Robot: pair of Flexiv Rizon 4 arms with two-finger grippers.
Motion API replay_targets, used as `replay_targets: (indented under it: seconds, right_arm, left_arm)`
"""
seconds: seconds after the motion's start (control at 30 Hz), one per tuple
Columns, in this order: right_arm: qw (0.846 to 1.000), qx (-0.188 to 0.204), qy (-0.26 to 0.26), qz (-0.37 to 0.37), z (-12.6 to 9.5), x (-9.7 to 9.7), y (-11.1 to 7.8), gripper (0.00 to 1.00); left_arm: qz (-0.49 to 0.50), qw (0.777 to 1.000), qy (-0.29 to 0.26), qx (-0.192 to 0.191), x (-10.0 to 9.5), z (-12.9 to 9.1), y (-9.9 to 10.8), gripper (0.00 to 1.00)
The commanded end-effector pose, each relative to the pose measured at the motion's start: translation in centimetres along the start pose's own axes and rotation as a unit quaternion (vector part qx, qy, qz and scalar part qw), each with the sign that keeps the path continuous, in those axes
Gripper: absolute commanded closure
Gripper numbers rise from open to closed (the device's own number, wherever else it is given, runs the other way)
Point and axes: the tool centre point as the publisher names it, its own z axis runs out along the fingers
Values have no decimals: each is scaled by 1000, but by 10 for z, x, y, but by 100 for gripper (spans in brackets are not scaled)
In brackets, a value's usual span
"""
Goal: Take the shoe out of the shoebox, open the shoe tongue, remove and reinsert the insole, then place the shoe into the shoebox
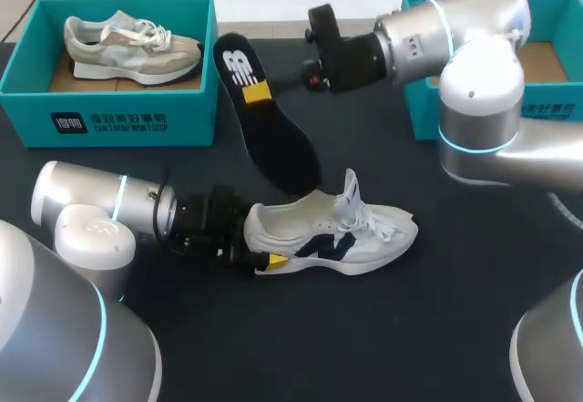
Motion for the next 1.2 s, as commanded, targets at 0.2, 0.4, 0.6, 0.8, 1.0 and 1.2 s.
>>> replay_targets:
  seconds: [0.2, 0.4, 0.6, 0.8, 1.0, 1.2]
  right_arm:
    - [999, -18, 27, 10, -18, 41, 46, 100]
    - [997, -44, 58, 22, -26, 69, 65, 100]
    - [997, -68, 29, 34, -36, 87, 81, 100]
    - [997, -68, 29, 34, -36, 87, 81, 100]
    - [997, -68, 29, 34, -36, 87, 81, 100]
    - [995, -87, -7, 52, -78, 97, 94, 100]
  left_arm:
    - [0, 1000, 0, -1, 0, 1, 5, 100]
    - [0, 1000, 0, -1, 0, 1, 5, 100]
    - [0, 1000, 0, -1, 0, 1, 5, 100]
    - [0, 1000, 0, -1, 0, 1, 5, 100]
    - [0, 1000, 0, -1, 0, 1, 5, 100]
    - [0, 1000, 0, -1, 0, 1, 5, 100]
